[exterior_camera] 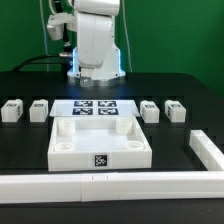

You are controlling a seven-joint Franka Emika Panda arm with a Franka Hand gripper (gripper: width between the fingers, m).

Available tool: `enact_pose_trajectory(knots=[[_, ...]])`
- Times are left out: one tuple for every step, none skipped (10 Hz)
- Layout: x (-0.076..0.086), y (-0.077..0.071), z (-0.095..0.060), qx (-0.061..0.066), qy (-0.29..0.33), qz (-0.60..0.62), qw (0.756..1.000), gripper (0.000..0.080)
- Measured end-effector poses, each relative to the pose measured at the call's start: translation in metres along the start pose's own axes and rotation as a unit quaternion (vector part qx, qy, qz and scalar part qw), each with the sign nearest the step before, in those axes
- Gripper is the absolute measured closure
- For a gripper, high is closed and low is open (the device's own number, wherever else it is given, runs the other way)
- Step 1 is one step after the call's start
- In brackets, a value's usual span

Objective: Assemble square table

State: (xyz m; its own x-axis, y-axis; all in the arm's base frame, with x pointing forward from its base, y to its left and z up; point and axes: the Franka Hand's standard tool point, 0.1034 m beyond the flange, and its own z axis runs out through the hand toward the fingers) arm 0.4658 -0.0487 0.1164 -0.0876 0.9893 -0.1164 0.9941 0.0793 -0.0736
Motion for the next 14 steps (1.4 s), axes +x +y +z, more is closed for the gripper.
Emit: enact_pose_trajectory(knots=[[0.000,0.000,0.000,0.000,0.000,0.003,1.000,0.0149],[0.001,-0.001,0.002,0.003,0.000,0.002,1.000,0.0149],[0.003,-0.004,0.011,0.015,0.002,-0.002,1.000,0.0149],[0.006,-0.007,0.025,0.023,0.006,-0.004,1.000,0.0149],[0.011,-0.011,0.040,0.031,0.010,-0.001,0.999,0.0149],[0.017,-0.014,0.054,0.041,0.014,0.006,0.999,0.0149],[0.023,-0.013,0.066,0.051,0.016,0.012,0.998,0.0149],[0.026,-0.010,0.077,0.056,0.019,0.019,0.998,0.0149],[0.029,-0.008,0.085,0.057,0.022,0.029,0.998,0.0149],[0.030,-0.005,0.087,0.037,0.027,0.041,0.998,0.0149],[0.029,-0.004,0.086,0.000,0.033,0.048,0.998,0.0149],[0.027,-0.009,0.087,-0.023,0.037,0.051,0.998,0.0149],[0.026,-0.012,0.091,-0.018,0.037,0.053,0.998,0.0149],[0.028,-0.014,0.096,-0.014,0.038,0.052,0.998,0.0149]])
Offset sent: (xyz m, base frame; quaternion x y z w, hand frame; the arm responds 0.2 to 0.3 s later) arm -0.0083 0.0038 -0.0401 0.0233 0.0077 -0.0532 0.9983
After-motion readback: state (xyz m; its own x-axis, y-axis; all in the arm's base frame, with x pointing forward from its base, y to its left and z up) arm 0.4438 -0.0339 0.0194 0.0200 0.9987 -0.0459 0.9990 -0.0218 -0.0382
